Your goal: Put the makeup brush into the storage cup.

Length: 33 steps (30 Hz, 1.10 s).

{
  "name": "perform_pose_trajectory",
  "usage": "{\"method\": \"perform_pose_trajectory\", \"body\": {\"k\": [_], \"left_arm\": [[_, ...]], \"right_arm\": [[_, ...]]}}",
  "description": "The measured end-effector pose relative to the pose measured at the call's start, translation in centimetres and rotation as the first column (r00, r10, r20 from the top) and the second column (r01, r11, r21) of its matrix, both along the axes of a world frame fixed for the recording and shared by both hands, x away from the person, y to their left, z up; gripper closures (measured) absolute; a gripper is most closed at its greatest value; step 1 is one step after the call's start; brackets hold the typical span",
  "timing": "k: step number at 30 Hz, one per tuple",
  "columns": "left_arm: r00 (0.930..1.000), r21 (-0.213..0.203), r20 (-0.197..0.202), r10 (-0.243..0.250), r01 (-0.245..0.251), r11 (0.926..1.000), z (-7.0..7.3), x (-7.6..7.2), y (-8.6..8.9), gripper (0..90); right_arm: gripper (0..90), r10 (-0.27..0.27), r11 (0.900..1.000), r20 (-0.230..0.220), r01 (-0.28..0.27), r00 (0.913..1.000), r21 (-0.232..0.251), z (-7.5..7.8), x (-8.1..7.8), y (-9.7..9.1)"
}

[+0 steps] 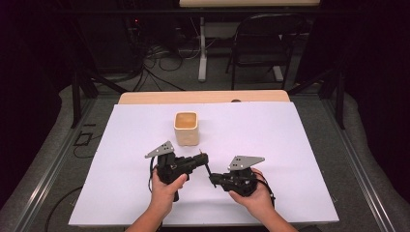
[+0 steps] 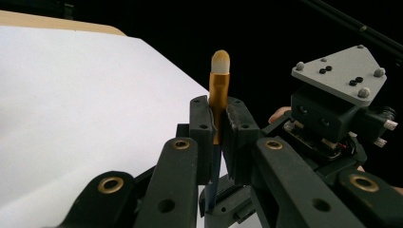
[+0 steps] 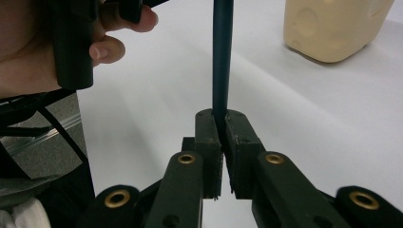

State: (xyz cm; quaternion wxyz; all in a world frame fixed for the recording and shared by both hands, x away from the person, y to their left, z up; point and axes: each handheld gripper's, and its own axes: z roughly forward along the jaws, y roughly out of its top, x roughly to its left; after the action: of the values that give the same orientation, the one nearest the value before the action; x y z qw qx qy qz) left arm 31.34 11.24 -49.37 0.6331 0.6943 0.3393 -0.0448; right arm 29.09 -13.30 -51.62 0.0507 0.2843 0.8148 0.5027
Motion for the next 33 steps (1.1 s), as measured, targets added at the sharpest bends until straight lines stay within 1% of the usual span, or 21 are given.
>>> {"method": "perform_pose_trajectory", "body": {"k": [11, 14, 15, 20, 22, 24, 29, 33], "left_arm": [[1.0, -0.003, 0.004, -0.001, 0.001, 1.0, 0.05, -0.03, 0.06, 83.4], [1.0, -0.006, 0.005, -0.002, 0.002, 1.0, 0.06, -0.04, 0.06, 83.4], [1.0, -0.005, 0.006, -0.002, 0.002, 1.0, 0.06, -0.04, 0.07, 83.4], [1.0, -0.003, 0.008, 0.003, -0.003, 1.0, 0.04, -0.03, 0.13, 83.4], [0.9999, -0.003, 0.011, 0.007, -0.007, 1.0, 0.04, -0.04, 0.16, 83.4], [0.9999, 0.0, 0.012, 0.01, -0.01, 1.0, 0.06, -0.04, 0.22, 83.4], [0.9989, 0.016, 0.036, 0.031, -0.031, 0.9994, 0.18, -0.09, 0.45, 83.4], [0.9977, 0.029, 0.052, 0.044, -0.045, 0.9986, 0.28, -0.14, 0.57, 83.4]], "right_arm": [[83.8, -0.004, 1.0, 0.002, 0.004, 1.0, 0.003, 0.02, -0.01, 0.0], [79.3, -0.006, 0.9999, 0.0, 0.006, 1.0, 0.01, -0.03, 0.05, -0.03], [77.6, -0.009, 1.0, 0.0, 0.009, 1.0, 0.002, -0.03, 0.06, -0.05], [68.3, -0.011, 0.9999, -0.003, 0.011, 0.9999, 0.004, -0.08, 0.04, -0.01], [66.0, -0.014, 0.9999, 0.001, 0.014, 0.9999, 0.008, -0.12, 0.03, 0.03], [64.4, -0.02, 0.9998, -0.001, 0.02, 0.9998, -0.007, -0.09, 0.02, -0.01], [59.9, -0.016, 0.9999, 0.005, 0.016, 0.9999, 0.004, -0.27, 0.09, 0.09], [57.5, -0.014, 0.9999, 0.005, 0.014, 0.9999, -0.004, -0.32, 0.1, 0.05]]}}
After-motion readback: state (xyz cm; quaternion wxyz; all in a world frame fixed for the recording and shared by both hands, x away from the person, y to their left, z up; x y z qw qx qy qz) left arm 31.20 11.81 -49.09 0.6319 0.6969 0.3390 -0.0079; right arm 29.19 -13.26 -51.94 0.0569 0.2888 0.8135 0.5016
